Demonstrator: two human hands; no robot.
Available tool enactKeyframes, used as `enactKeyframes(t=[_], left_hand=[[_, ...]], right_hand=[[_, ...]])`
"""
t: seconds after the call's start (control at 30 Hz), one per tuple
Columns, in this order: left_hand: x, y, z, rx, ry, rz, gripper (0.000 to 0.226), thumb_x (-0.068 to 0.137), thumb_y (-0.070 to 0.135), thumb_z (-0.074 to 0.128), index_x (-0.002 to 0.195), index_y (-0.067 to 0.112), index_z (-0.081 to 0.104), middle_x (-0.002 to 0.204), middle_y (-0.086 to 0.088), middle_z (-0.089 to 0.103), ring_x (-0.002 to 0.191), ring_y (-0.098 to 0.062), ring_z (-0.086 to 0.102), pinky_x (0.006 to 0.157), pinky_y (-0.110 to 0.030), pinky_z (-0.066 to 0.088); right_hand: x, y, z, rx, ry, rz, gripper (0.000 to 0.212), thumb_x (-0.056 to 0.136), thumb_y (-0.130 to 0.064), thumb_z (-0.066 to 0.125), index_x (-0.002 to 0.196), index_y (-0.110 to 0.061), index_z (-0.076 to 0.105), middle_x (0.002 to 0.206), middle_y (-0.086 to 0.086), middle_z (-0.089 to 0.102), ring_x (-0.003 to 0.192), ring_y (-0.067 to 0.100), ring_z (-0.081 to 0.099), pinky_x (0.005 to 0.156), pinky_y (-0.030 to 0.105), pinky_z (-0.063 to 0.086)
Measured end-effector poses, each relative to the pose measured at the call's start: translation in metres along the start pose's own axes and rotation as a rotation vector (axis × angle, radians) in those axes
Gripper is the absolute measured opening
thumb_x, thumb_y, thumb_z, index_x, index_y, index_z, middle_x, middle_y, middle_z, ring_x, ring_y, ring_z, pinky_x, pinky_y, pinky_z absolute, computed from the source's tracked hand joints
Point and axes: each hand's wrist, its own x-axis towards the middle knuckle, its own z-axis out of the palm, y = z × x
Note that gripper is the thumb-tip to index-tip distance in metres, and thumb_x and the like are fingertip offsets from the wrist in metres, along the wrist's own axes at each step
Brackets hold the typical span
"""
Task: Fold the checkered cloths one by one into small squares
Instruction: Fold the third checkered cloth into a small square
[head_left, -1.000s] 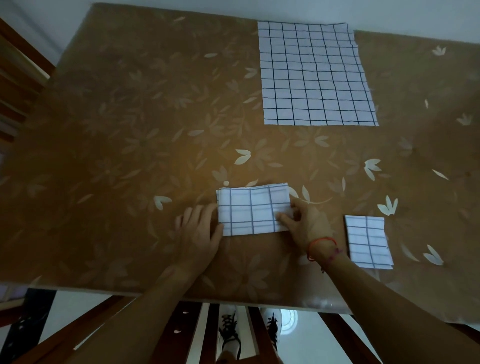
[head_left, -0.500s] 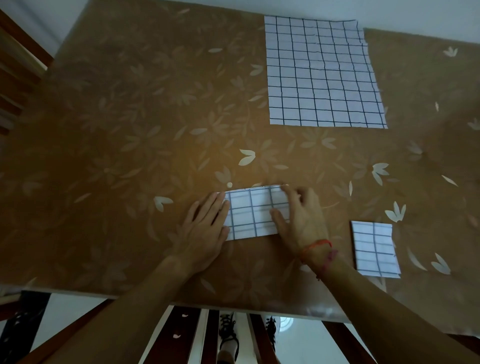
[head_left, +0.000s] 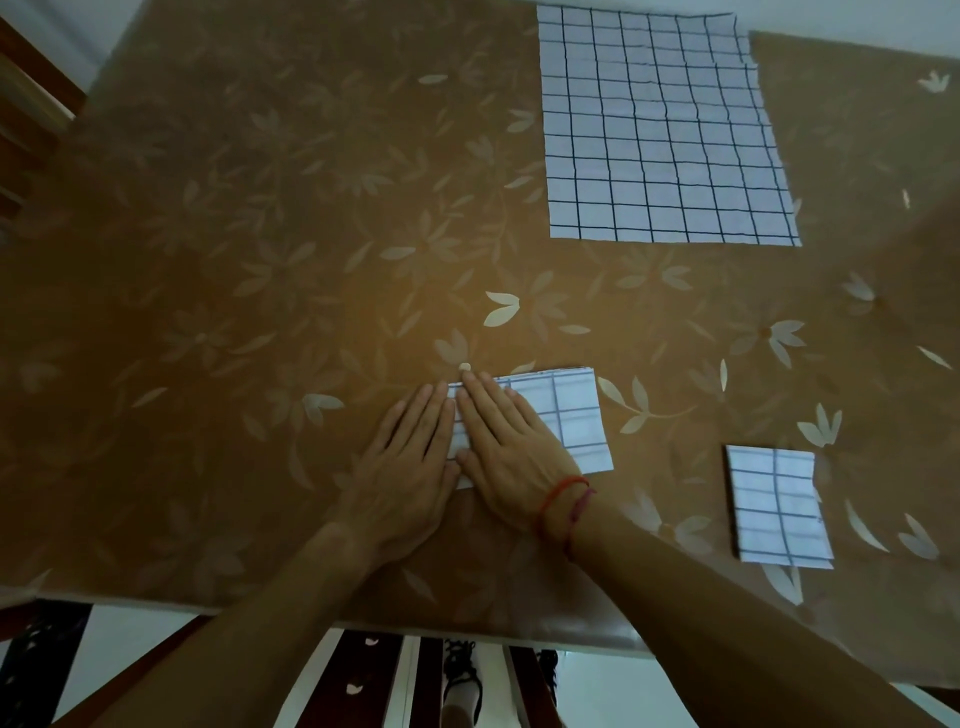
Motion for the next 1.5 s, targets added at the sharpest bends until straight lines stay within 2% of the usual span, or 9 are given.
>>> enactKeyframes(t=[0.33, 0.63, 0.77, 0.87, 1.0, 1.07, 1.17, 1.3, 1.5], left_hand=[[-0.002, -0.003, -0.003, 0.044, -0.059, 0.02, 0.064, 0.101, 0.04, 0.018, 0.148, -0.004, 0.02, 0.156, -0.023, 0.016, 0.147, -0.031, 0.011, 0.116, -0.048, 0.024], [-0.001, -0.002, -0.005, 0.051, -0.078, -0.003, 0.065, 0.101, 0.043, 0.016, 0.149, -0.002, 0.018, 0.157, -0.02, 0.012, 0.147, -0.029, 0.008, 0.116, -0.045, 0.019], [0.0, 0.0, -0.008, 0.06, -0.083, 0.001, 0.065, 0.1, 0.041, 0.019, 0.148, -0.003, 0.021, 0.156, -0.022, 0.016, 0.146, -0.031, 0.013, 0.116, -0.047, 0.025], [0.001, 0.001, -0.01, 0.071, -0.084, -0.006, 0.065, 0.1, 0.042, 0.019, 0.148, -0.002, 0.021, 0.156, -0.021, 0.018, 0.146, -0.031, 0.015, 0.116, -0.046, 0.022], [0.002, 0.002, -0.011, 0.1, -0.091, -0.006, 0.064, 0.099, 0.041, 0.024, 0.147, -0.003, 0.025, 0.155, -0.021, 0.021, 0.145, -0.031, 0.018, 0.113, -0.043, 0.016], [0.003, 0.003, -0.012, 0.099, -0.088, -0.014, 0.064, 0.099, 0.041, 0.026, 0.146, -0.003, 0.026, 0.154, -0.021, 0.024, 0.144, -0.031, 0.019, 0.113, -0.042, 0.016], [0.003, 0.004, -0.012, 0.083, -0.096, -0.018, 0.064, 0.099, 0.041, 0.024, 0.146, -0.002, 0.026, 0.155, -0.02, 0.023, 0.145, -0.03, 0.018, 0.115, -0.044, 0.018], [0.003, 0.007, -0.016, 0.075, -0.091, -0.046, 0.064, 0.097, 0.041, 0.026, 0.144, -0.002, 0.033, 0.152, -0.02, 0.03, 0.143, -0.031, 0.025, 0.114, -0.046, 0.029], [0.004, 0.007, -0.016, 0.071, -0.092, -0.051, 0.063, 0.096, 0.04, 0.028, 0.142, -0.003, 0.037, 0.151, -0.02, 0.032, 0.142, -0.031, 0.028, 0.113, -0.047, 0.029]], right_hand=[[-0.009, 0.018, -0.008, -0.076, -0.096, 0.04, 0.077, 0.095, -0.059, 0.021, 0.15, -0.005, 0.023, 0.157, 0.015, 0.018, 0.146, 0.028, 0.016, 0.119, 0.042, 0.014], [-0.051, 0.079, -0.028, -0.167, -0.191, 0.114, 0.08, 0.095, -0.061, 0.014, 0.151, -0.004, 0.015, 0.158, 0.014, 0.013, 0.147, 0.027, 0.011, 0.119, 0.047, 0.017], [-0.055, 0.084, -0.03, -0.159, -0.217, 0.131, 0.079, 0.096, -0.06, 0.015, 0.15, -0.003, 0.015, 0.158, 0.014, 0.013, 0.147, 0.027, 0.011, 0.119, 0.047, 0.015], [-0.054, 0.08, -0.034, -0.13, -0.228, 0.146, 0.08, 0.095, -0.061, 0.016, 0.15, -0.003, 0.016, 0.158, 0.014, 0.013, 0.147, 0.026, 0.011, 0.119, 0.046, 0.015], [-0.051, 0.077, -0.047, -0.023, -0.187, 0.158, 0.084, 0.09, -0.063, 0.03, 0.152, -0.009, 0.011, 0.16, 0.008, 0.011, 0.147, 0.023, 0.01, 0.12, 0.039, 0.004], [-0.042, 0.076, -0.058, 0.037, -0.182, 0.179, 0.091, 0.083, -0.062, 0.047, 0.152, -0.015, 0.01, 0.157, 0.002, 0.016, 0.142, 0.022, 0.021, 0.118, 0.04, 0.012], [-0.022, 0.078, -0.068, 0.026, -0.158, 0.218, 0.095, 0.07, -0.06, 0.063, 0.146, -0.021, 0.021, 0.143, -0.001, 0.032, 0.125, 0.021, 0.036, 0.106, 0.039, 0.032], [0.0, 0.082, -0.07, -0.024, -0.218, 0.262, 0.088, 0.058, -0.062, 0.07, 0.133, -0.026, 0.038, 0.132, -0.003, 0.043, 0.118, 0.021, 0.041, 0.101, 0.038, 0.037], [0.013, 0.08, -0.077, 0.008, -0.336, 0.279, 0.078, 0.057, -0.059, 0.075, 0.125, -0.03, 0.046, 0.129, -0.004, 0.052, 0.124, 0.02, 0.039, 0.102, 0.037, 0.032]])
